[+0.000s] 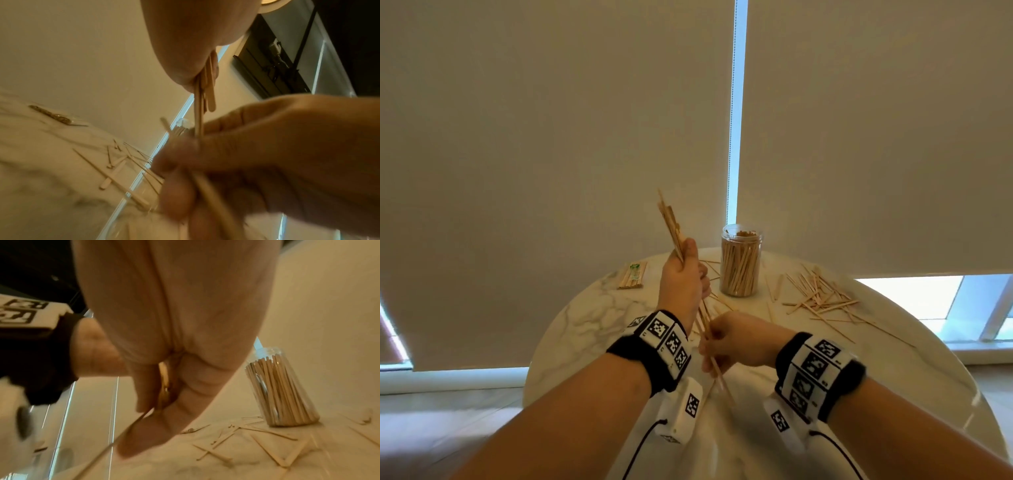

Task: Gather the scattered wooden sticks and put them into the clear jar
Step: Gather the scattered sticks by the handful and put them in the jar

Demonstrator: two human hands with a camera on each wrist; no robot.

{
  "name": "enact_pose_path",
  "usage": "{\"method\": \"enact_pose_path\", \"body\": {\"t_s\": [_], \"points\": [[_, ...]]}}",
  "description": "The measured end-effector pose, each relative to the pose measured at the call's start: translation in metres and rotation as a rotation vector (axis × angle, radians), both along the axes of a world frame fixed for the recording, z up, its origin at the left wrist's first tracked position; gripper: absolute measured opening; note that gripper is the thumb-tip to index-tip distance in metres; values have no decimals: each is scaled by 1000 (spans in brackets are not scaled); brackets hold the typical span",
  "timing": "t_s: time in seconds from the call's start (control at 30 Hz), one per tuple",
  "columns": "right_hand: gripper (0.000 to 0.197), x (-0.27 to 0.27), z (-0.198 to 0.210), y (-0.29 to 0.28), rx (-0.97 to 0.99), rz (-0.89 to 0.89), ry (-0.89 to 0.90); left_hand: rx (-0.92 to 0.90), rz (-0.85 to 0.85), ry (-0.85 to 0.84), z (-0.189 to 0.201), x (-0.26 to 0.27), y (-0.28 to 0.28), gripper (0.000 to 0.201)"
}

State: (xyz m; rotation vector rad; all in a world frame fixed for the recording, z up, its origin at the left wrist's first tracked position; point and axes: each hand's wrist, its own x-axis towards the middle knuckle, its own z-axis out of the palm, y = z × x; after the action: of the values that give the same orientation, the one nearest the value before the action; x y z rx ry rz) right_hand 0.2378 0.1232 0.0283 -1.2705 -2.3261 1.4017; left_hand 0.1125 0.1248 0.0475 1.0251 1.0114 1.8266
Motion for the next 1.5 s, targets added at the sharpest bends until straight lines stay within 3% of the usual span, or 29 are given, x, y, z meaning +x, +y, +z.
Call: {"method": "enact_pose_path", "body": {"t_s": [0.13,0.27,0.37,0.43,0.5,0.6,0.73,0.87,1.0,1.1,1.2,1.3,1.4,1.5], "points": [[25,0,3,6,91,-130,148,-1,11,-35,0,-1,1,29],[35,3,0,8,115,-199,143,-21,6,-21,-3,0,5,34],[38,3,-4,6,241,-163,-9,-21,8,10,2,1,3,34],[26,7,-6,8,375,-155,-185,-24,39,34,11,-6,3,32],[12,16,-2,15,429,-226,-225,-55,46,60,13,-14,4,31],[4,23,11,22,392,-429,101,-140,28,153,-3,-18,6,30],[9,11,28,14,294,-422,499,-241,-70,201,-19,-1,0,36],[7,7,27,17,534,-386,348,-239,-55,265,-23,12,-2,41],[23,12,49,22,668,-372,193,-230,-52,297,-26,10,-3,32],[38,16,81,32,672,-512,387,-167,-137,443,-27,13,-15,43],[47,20,109,41,746,-585,518,-107,-200,703,-30,18,-23,53],[49,17,114,42,606,-391,253,-110,-214,841,-26,27,-26,58],[57,8,98,37,301,-120,-83,-94,-196,849,-15,33,-27,31],[51,7,89,38,299,-188,24,-142,-185,912,-14,31,-25,32]]}}
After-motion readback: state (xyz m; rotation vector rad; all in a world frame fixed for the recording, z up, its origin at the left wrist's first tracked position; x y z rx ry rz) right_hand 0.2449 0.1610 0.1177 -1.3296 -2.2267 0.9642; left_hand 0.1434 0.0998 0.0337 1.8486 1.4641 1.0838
